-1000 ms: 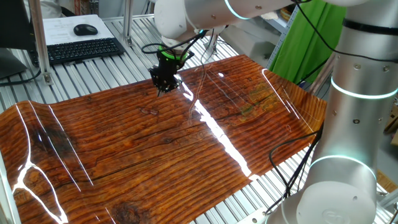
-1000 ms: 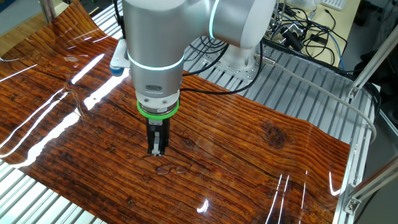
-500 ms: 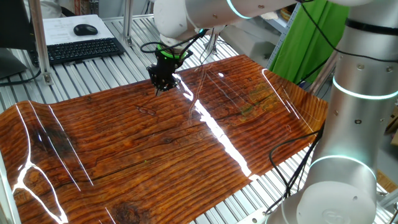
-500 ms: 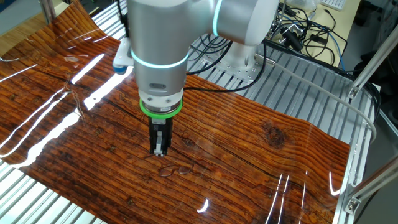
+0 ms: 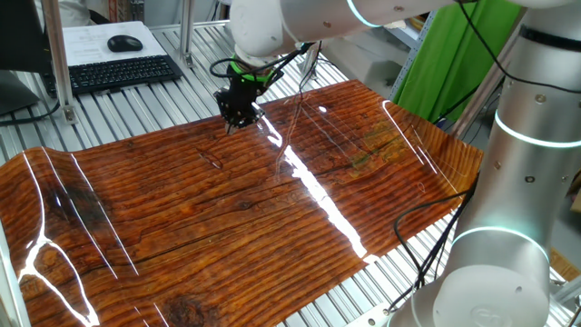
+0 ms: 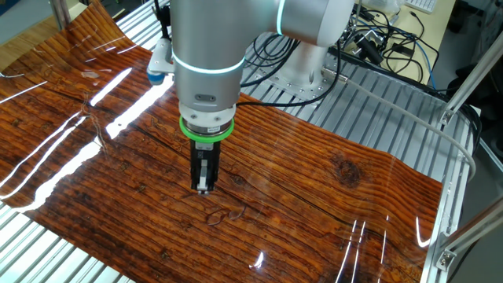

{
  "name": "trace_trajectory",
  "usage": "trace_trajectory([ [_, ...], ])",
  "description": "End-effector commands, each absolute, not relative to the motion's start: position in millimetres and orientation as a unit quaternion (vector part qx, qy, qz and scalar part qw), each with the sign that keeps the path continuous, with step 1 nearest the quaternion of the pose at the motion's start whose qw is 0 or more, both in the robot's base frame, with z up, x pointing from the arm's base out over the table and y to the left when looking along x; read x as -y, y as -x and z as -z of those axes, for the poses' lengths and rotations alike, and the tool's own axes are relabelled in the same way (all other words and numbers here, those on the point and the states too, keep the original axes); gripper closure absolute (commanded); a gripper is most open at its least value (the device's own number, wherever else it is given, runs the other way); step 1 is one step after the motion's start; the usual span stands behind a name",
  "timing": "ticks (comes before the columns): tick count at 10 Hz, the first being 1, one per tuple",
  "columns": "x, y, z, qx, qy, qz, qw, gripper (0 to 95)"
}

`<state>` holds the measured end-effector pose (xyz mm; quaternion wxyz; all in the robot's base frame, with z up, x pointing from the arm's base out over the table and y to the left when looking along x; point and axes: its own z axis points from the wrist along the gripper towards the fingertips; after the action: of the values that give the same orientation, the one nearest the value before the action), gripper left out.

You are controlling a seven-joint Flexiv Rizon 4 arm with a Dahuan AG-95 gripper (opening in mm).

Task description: Unfold the leg of the glasses (with one hand)

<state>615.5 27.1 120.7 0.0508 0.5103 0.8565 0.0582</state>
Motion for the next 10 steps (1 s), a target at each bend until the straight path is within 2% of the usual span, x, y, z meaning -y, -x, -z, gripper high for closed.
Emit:
trace_trajectory([
  [1, -26, -614, -125, -0.856, -0.51, -0.059, 0.062, 95.0],
  [10, -39, -608, -133, -0.849, -0.522, -0.062, 0.056, 95.0],
])
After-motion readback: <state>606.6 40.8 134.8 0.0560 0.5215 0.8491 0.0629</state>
